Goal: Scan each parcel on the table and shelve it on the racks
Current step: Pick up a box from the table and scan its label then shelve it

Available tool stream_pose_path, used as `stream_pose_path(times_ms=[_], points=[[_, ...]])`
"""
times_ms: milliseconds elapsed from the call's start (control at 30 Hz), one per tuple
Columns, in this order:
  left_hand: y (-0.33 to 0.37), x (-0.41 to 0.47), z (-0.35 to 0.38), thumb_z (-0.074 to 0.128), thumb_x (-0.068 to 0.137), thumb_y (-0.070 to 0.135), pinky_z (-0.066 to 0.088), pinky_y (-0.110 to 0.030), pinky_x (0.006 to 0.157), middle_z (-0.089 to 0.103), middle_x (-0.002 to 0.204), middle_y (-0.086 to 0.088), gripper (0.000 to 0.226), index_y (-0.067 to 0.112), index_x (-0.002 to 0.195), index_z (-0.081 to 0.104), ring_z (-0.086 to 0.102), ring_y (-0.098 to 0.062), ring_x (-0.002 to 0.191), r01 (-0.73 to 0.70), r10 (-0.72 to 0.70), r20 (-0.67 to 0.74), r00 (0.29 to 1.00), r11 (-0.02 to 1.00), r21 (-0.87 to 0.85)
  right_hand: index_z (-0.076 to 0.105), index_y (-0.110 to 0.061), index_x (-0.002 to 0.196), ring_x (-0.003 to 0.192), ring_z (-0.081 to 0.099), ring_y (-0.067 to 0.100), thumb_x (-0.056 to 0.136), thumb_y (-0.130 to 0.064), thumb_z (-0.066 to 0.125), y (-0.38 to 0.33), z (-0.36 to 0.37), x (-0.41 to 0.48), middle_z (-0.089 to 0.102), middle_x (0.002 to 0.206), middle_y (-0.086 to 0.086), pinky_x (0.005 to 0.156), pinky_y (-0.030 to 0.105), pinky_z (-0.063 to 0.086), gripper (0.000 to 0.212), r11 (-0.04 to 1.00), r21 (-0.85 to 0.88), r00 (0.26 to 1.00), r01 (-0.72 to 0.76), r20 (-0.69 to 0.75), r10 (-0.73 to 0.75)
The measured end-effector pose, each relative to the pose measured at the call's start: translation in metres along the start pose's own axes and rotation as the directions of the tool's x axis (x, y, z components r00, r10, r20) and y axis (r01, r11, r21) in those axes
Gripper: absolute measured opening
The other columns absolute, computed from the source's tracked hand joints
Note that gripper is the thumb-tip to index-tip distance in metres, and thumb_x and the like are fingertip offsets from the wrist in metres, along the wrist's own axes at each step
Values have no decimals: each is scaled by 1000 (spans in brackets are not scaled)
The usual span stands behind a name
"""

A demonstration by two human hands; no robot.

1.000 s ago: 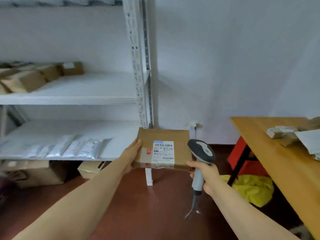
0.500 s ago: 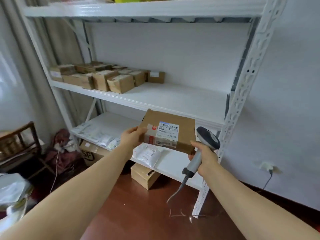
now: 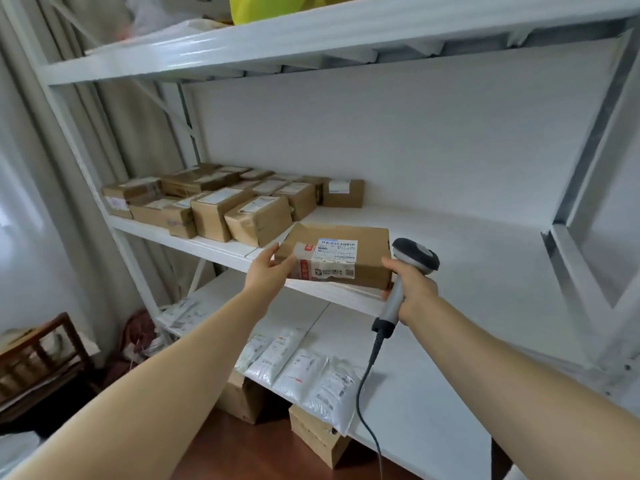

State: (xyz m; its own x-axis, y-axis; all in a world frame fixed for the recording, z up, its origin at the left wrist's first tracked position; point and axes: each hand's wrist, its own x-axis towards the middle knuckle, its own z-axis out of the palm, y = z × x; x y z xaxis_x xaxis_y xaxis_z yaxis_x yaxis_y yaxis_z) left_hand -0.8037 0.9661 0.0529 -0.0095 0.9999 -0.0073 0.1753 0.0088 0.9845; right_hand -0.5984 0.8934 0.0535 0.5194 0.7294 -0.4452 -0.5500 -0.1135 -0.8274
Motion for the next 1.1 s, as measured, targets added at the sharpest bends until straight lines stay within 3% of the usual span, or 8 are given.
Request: stream_pose_path(times_ms=[67, 133, 333, 633, 767, 867, 967, 1100], points=[[-4, 27, 5, 63, 91, 24, 46, -29, 84, 56, 127, -6, 61, 27, 146, 38, 55, -23, 109, -85, 80, 34, 996, 979, 185, 56, -13, 77, 68, 59, 22, 73, -21, 82, -4, 17, 25, 61, 78, 4, 73, 34, 54, 27, 1000, -17, 1000, -9, -22, 9], [-5, 55, 12, 61, 90, 25, 41, -29, 90, 47, 130, -7, 56, 30, 143, 43, 46, -25, 120, -218, 218, 47, 975, 887, 407, 56, -12, 78, 73, 60, 23, 73, -21, 82, -8, 33, 51, 63, 81, 5, 82, 37, 53, 27, 1000, -6, 999, -19, -50, 18], [-7, 137, 49, 57, 94, 30, 20, -39, 115, 24, 157, -5, 61, 31, 149, 31, 11, -25, 146, -491, 415, 322, 851, 413, 767, 62, -9, 106, 95, 63, 29, 76, -19, 80, -17, 79, 123, 65, 103, 8, 96, 44, 49, 37, 1000, 12, 989, 18, -148, -16], [-9, 271, 100, 51, 99, 25, 28, -34, 112, 34, 154, 5, 56, 30, 150, 28, 25, -19, 143, -747, 324, 674, 664, 249, 616, 59, 1, 121, 107, 61, 31, 80, -17, 76, -29, 158, 226, 63, 119, 15, 100, 45, 47, 48, 993, -119, 979, 3, -204, -28], [-13, 310, 111, 47, 100, 14, 35, -34, 109, 32, 154, 1, 59, 31, 151, 24, 33, -23, 139, -768, 239, 731, 639, 257, 587, 59, -10, 112, 98, 61, 29, 85, -12, 73, -34, 180, 246, 60, 106, 12, 70, 34, 54, 31, 998, -26, 979, -55, -198, 48], [-17, 335, 119, 51, 95, 2, 30, -35, 114, 28, 156, -2, 71, 30, 153, 19, 30, -25, 141, -782, 199, 757, 622, 210, 587, 57, -7, 120, 104, 61, 30, 83, -11, 74, -35, 186, 260, 59, 113, 13, 53, 31, 49, 40, 998, 10, 978, -59, -201, 60], [-20, 348, 130, 53, 93, 2, 33, -36, 110, 36, 149, -8, 69, 24, 152, 23, 38, -29, 134, -812, 153, 797, 584, 136, 568, 55, -3, 123, 82, 58, 24, 85, -14, 73, -33, 188, 269, 59, 103, 12, 60, 35, 48, 43, 996, -20, 979, -89, -188, 84], [-16, 364, 140, 52, 91, -3, 23, -38, 115, 25, 155, -11, 75, 19, 153, 18, 27, -29, 142, -815, 117, 807, 579, 54, 577, 56, 2, 122, 70, 56, 24, 85, -15, 73, -32, 182, 279, 56, 84, 11, 78, 39, 52, 44, 991, -51, 973, -123, -202, 110]])
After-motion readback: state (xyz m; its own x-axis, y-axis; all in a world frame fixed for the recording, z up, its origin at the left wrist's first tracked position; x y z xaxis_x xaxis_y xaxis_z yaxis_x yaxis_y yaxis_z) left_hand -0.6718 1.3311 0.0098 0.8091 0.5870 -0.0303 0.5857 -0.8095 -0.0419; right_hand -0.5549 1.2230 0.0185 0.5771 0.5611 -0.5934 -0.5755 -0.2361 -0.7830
